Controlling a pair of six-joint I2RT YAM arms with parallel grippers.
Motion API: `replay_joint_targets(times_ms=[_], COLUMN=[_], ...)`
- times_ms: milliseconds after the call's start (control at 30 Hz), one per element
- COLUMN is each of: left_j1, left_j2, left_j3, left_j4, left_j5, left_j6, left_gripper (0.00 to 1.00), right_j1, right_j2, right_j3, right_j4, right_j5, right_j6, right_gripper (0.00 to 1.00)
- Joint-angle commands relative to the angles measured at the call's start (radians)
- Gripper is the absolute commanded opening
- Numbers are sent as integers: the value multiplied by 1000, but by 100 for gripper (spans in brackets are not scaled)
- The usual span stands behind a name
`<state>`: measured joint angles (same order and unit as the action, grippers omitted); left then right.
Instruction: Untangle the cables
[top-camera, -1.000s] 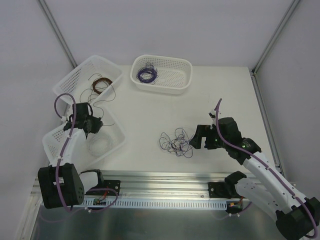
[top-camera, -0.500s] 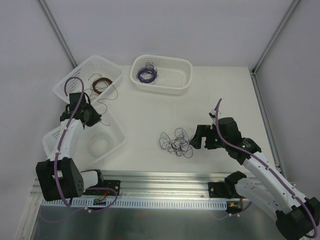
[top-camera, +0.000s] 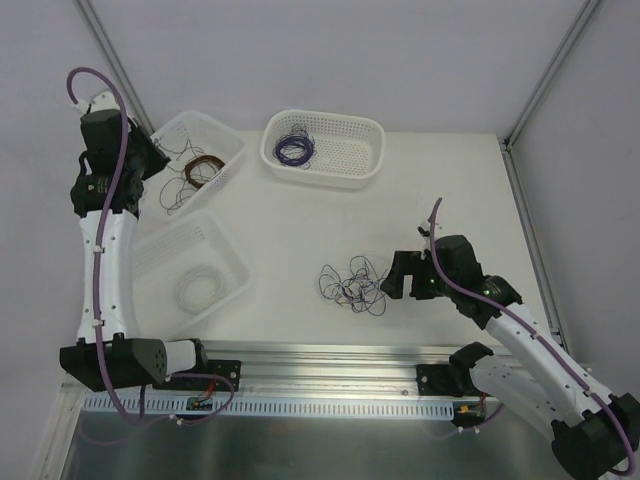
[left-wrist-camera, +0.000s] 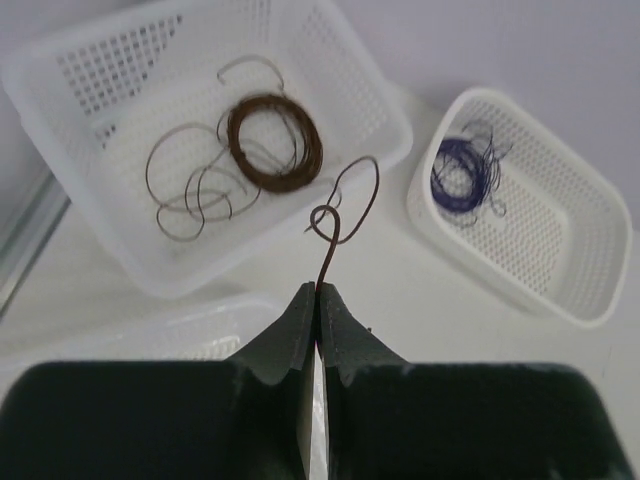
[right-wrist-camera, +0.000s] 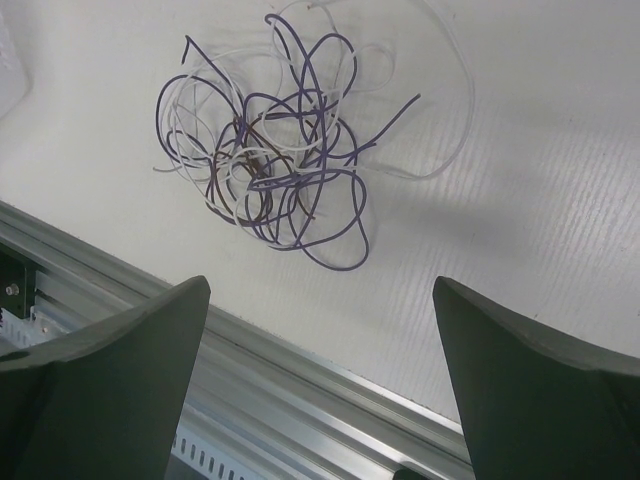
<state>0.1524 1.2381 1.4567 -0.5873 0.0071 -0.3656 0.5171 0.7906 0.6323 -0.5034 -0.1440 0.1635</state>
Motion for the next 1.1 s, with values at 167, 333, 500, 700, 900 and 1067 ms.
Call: replay_joint_targets(times_ms=[167,333,500,700,900,1067], left_j1=[61,87,108,119,121,87], left_j2=[262,437,633,709,583,396], left_j3=[312,399,536,607,495,291], left_j4=[-17,-9,-6,-6,-8,-9], left_j5=[-166,-196,-219,-171,-58,65], left_j6=[5,-2,8,31,8,-13], left_gripper=[0,0,0,40,91,99], right_j1=[6,6,4,6,6,8], right_j2=[7,24,44,59,76,73], right_j3=[21,36,56,78,95,112], right_j4=[-18,-35,-50,-63,-49,-58], right_j5=[24,34,40,52,40,55], right_j6=[-21,-30,-33,-33,-32,-44], right_gripper=[100,100,100,100,100,100])
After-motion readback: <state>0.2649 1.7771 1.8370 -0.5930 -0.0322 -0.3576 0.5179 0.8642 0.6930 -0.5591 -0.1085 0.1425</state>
